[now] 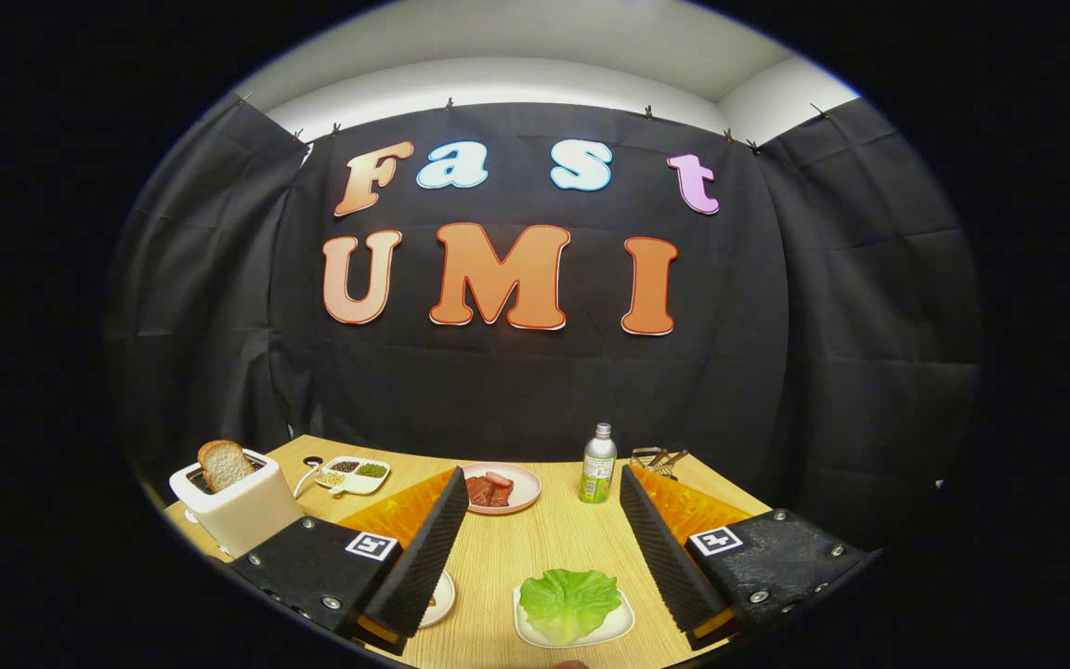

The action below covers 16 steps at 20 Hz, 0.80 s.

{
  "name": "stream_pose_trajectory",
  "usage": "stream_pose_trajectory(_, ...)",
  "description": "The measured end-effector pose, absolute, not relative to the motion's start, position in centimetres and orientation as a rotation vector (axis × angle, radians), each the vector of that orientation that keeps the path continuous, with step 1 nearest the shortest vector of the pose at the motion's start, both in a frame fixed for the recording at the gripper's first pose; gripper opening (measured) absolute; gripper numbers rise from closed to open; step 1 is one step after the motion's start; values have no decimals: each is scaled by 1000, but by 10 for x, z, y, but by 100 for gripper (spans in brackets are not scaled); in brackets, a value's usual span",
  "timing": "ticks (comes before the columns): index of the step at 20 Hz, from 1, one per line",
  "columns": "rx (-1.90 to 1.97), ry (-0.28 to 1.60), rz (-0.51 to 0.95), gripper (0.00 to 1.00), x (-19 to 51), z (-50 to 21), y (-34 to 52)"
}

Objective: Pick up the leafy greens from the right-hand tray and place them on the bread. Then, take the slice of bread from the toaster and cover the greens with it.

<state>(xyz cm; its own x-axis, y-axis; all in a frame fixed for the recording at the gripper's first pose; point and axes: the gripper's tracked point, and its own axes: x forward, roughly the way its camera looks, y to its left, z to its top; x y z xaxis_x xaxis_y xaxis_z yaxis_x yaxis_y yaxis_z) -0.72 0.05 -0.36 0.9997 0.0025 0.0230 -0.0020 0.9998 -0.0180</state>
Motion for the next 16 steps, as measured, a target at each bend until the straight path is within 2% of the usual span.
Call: stream_pose_trajectory(16, -4, 11, -13, 98, 1, -26, -14)
